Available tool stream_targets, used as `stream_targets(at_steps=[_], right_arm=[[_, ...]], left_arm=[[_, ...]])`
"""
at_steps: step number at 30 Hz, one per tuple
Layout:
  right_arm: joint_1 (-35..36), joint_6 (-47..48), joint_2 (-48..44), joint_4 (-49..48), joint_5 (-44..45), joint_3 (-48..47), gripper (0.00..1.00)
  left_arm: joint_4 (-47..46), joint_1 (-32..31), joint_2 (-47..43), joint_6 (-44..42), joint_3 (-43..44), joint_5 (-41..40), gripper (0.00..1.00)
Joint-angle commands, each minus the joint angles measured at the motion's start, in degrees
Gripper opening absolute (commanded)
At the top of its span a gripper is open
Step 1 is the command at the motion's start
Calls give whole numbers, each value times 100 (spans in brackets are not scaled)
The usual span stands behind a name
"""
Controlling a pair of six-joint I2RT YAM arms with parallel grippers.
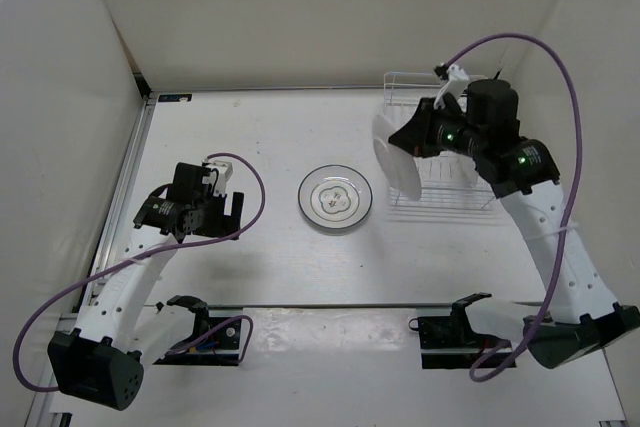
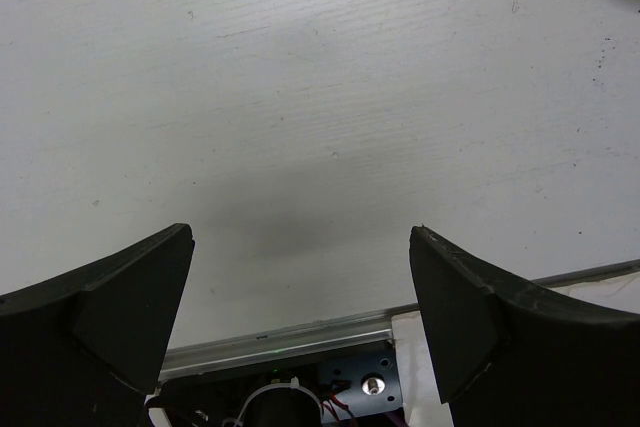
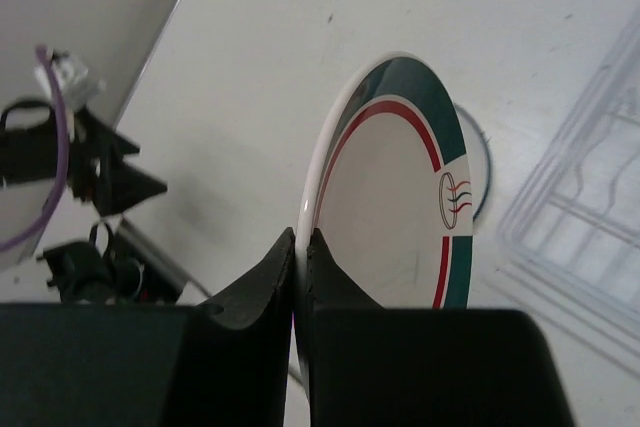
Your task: Unload the plates from the dish rack
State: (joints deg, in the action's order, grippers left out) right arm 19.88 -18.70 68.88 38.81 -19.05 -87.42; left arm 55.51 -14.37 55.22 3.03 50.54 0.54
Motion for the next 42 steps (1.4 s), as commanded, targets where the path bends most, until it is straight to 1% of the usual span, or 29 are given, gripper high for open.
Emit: stream_targets(at_steps=[1, 3, 5, 6, 7, 9, 10, 12, 14, 15, 16, 22, 23, 28, 32, 37, 42], right_arm=[[533, 235, -331, -119, -126, 407, 0], [911, 322, -568, 12, 215, 934, 0], [1393, 376, -779, 83, 629, 1252, 0], [1492, 419, -945, 118, 1074, 1628, 0], [1745, 437, -1077, 162, 1218, 1710, 0], [1888, 481, -1201, 433, 1464, 1929, 0], [2080, 525, -1332, 557, 1779, 1965, 0], [2195, 551, -1386, 793, 2122, 2166, 0], [2415, 508, -1430, 865, 2370, 2404, 0], [2520, 481, -1448, 857, 2492, 2500, 0], [2643, 403, -1465, 778, 2616, 2815, 0], [3109, 122, -1422, 567, 3257, 3458, 0], [3240, 51, -1404, 497, 3572, 3520, 0], [3548, -248, -1238, 128, 3987, 3968, 0], [3751, -484, -930, -83, 4111, 4188, 0], [4138, -740, -850, -689, 4137, 4645, 0], [4375, -995, -245, -839, 4190, 4743, 0]], left_arm=[[13, 13, -99, 31, 193, -27, 100], [30, 5, -99, 40, 201, -10, 100], [30, 13, -99, 31, 210, -27, 100], [13, 13, -99, 31, 202, -18, 100], [30, 13, -91, 31, 193, -10, 100], [30, 13, -73, 40, 201, -1, 100], [22, 31, -56, 31, 210, -1, 100], [22, 13, -47, 40, 228, -1, 100], [22, 13, -29, 40, 219, 8, 100], [30, 13, -20, 49, 228, 8, 100], [30, 13, -12, 40, 228, -9, 100], [30, 13, 24, 40, 228, -18, 100], [30, 13, 50, 40, 228, -1, 100], [48, 22, 94, 40, 228, 17, 100], [48, 22, 103, 40, 237, 43, 100], [48, 13, 138, 40, 245, 78, 100], [39, 22, 129, 40, 237, 131, 100]])
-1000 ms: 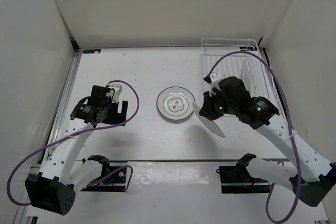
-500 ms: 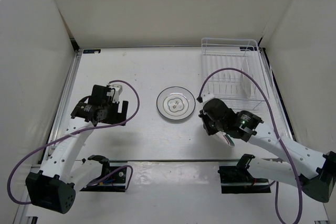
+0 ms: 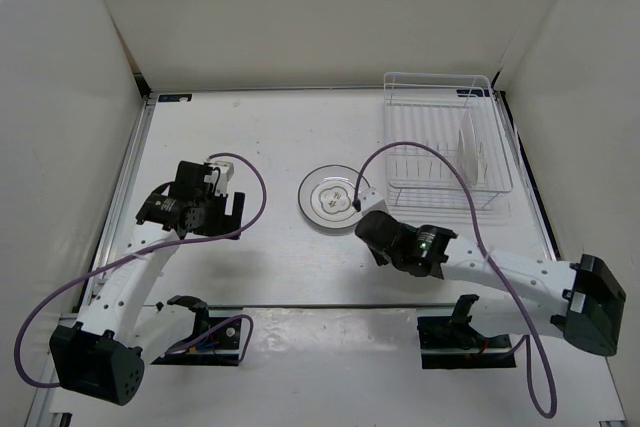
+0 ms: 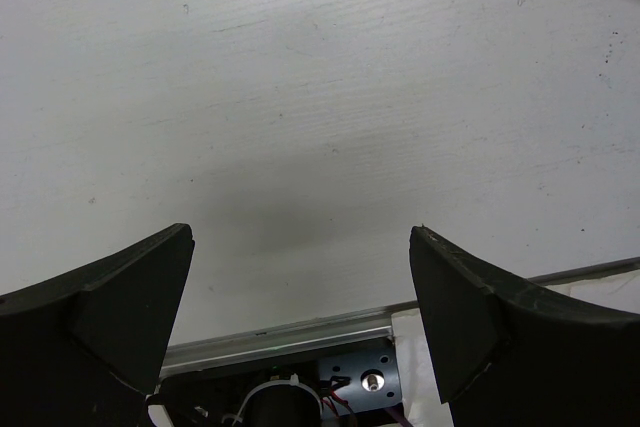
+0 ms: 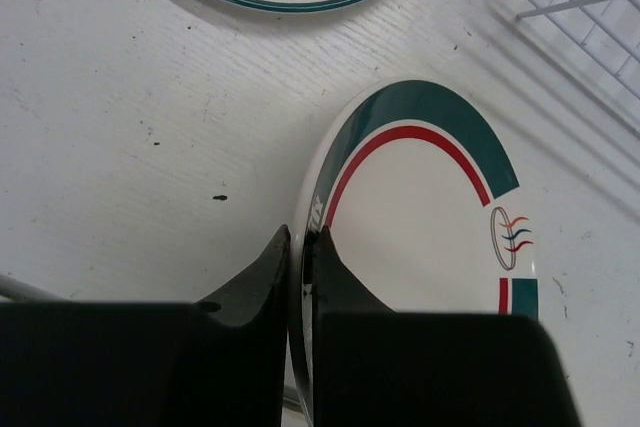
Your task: Unload the plates from the dish rack
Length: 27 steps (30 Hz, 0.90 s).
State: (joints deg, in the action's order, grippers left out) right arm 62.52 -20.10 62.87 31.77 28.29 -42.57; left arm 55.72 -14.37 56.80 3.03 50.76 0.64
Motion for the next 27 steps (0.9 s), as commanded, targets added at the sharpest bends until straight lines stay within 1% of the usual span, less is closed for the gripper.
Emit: stream_targets(at_steps=[1, 7, 12, 14, 16, 18, 19, 23, 27], right_arm=[[198, -873, 479, -179, -562, 275, 0], [453, -1031, 1051, -452, -623, 249, 1], [559, -1207, 1333, -724, -667, 354, 3], [594, -1277, 1438, -830, -799, 416, 6], [612, -1321, 1552, -926, -851, 486, 13], [647, -1400, 1614, -980, -852, 521, 15], [665, -1409, 1666, -1032, -852, 521, 19], [718, -1427, 1991, -910, -738, 373, 20], [831, -1435, 2080, -795, -580, 249, 20]], left_arm=[[26, 13, -46, 31, 215, 129, 100], [17, 13, -90, 40, 206, 129, 100], [9, 13, -90, 40, 197, 155, 100], [26, 13, -98, 40, 197, 129, 100], [26, 13, -125, 31, 206, 138, 100], [9, 13, -142, 31, 188, 173, 100], [17, 5, -142, 31, 188, 147, 100], [17, 13, -177, 31, 180, 138, 100], [17, 22, -178, 40, 180, 146, 100]])
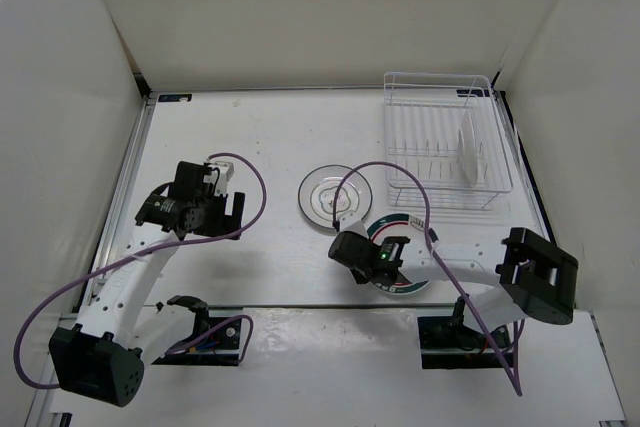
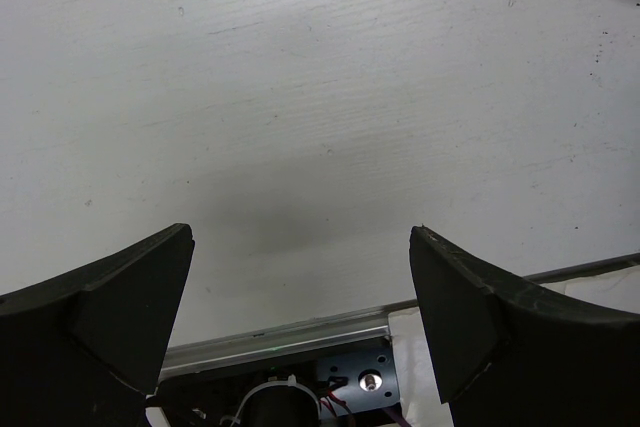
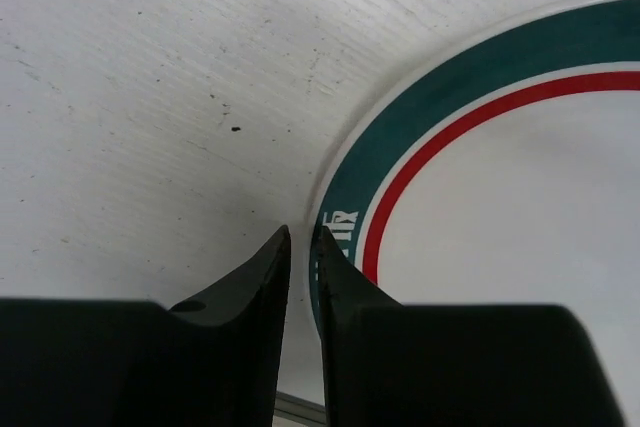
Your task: Unload the plates from the dish rack
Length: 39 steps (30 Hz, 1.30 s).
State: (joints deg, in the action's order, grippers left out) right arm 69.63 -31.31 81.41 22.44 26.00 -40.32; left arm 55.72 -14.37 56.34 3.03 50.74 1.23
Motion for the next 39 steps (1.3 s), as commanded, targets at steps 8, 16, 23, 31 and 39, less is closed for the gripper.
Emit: stream_targets(at_steps=[8, 16, 23, 31, 39], right_arm=[[183, -332, 147, 261, -218, -20, 22], [227, -385, -98, 455, 28, -99, 33], [218, -367, -388, 639, 239, -117, 36], [218, -341, -599, 797, 414, -169, 39], [192, 151, -872, 1570, 1249, -906, 55]], left_arm=[[9, 5, -167, 40, 173, 70, 100], [0, 13, -175, 31, 182, 70, 100], [9, 13, -176, 31, 182, 88, 100], [9, 13, -176, 23, 173, 79, 100], [26, 13, -211, 31, 173, 79, 100]])
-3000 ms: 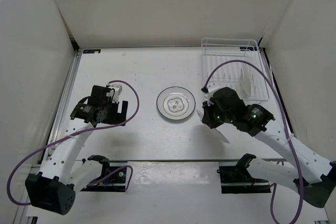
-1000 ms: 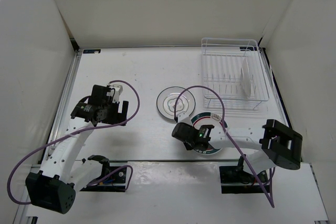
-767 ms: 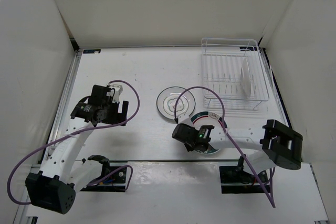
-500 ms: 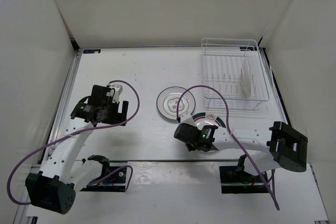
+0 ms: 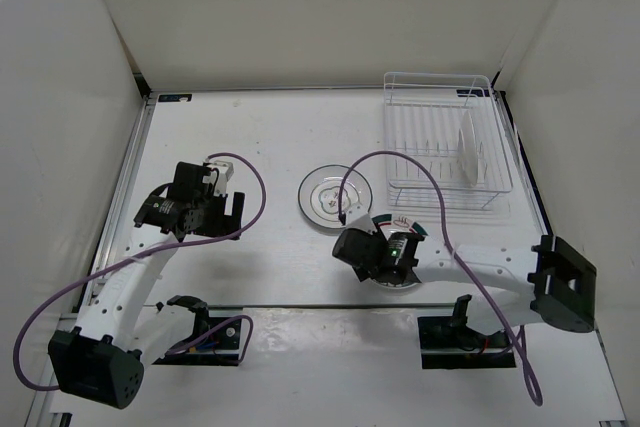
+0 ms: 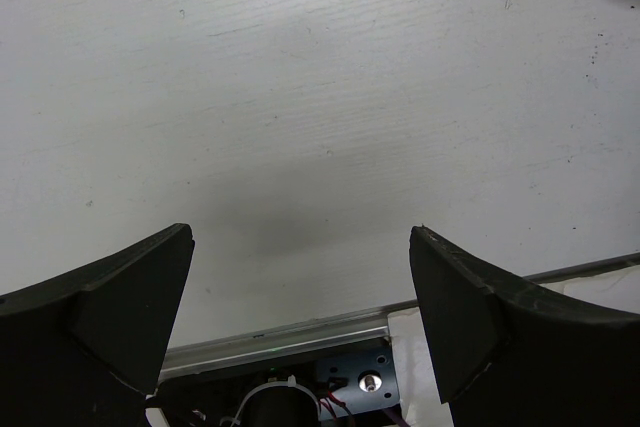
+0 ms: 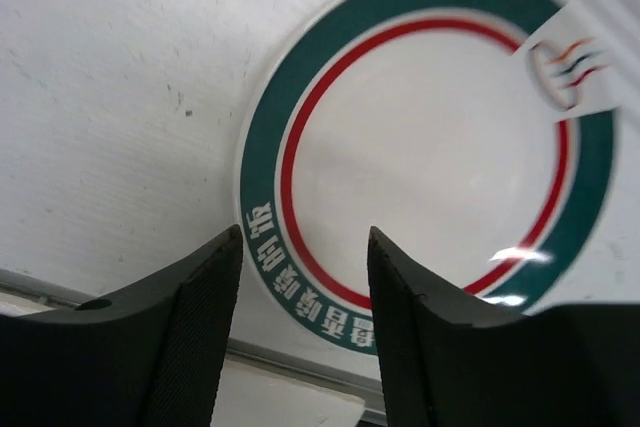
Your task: Unload the plates from the dish rack
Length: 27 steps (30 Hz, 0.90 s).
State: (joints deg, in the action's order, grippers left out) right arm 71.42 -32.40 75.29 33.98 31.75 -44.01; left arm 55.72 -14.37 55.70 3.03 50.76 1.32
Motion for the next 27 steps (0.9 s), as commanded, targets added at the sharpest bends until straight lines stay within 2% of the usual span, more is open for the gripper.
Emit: stream_targets(at_steps=[1, 4, 7, 11, 12, 13, 14, 16, 18, 19, 20, 22, 23, 27], right_arm=[[13, 444, -295, 547, 892, -626, 57], [-84, 1042, -575, 707, 1507, -986, 67], [-355, 1684, -822, 690, 1764, -1276, 76], [-1058, 2176, -1068, 514, 1756, -1662, 79], [-1399, 2194, -1130, 470, 1460, -1794, 79], [-1777, 2238, -1121, 470, 1344, -1969, 74], [-1946, 2212, -1078, 452, 1195, -2049, 64], [-2691, 2203, -947, 452, 932, -2462, 57], [-3246, 2168, -701, 592, 737, -2700, 57], [-3405, 2142, -369, 636, 475, -3179, 57], [-3894, 2089, -235, 741, 421, -3341, 57], [-4187, 2011, 220, 873, 106, -3963, 57], [-4615, 1984, 319, 909, 43, -4236, 57], [-5330, 1817, 1004, 1181, 7, -4923, 57]], left_arm=[[18, 13, -139, 40, 171, 53, 100], [0, 5, -200, 31, 171, 52, 100], [17, 13, -218, 31, 171, 35, 100], [0, 13, -235, 40, 162, 61, 100], [0, 5, -227, 40, 162, 61, 100], [17, 4, -244, 40, 153, 87, 100], [-9, 13, -244, 31, 153, 87, 100], [17, 13, -218, 40, 162, 96, 100], [26, 13, -235, 40, 145, 96, 100], [0, 13, -235, 40, 162, 105, 100], [17, 5, -227, 40, 153, 131, 100], [0, 13, -235, 40, 153, 88, 100], [9, 31, -235, 40, 162, 87, 100], [0, 22, -279, 40, 136, 87, 100]])
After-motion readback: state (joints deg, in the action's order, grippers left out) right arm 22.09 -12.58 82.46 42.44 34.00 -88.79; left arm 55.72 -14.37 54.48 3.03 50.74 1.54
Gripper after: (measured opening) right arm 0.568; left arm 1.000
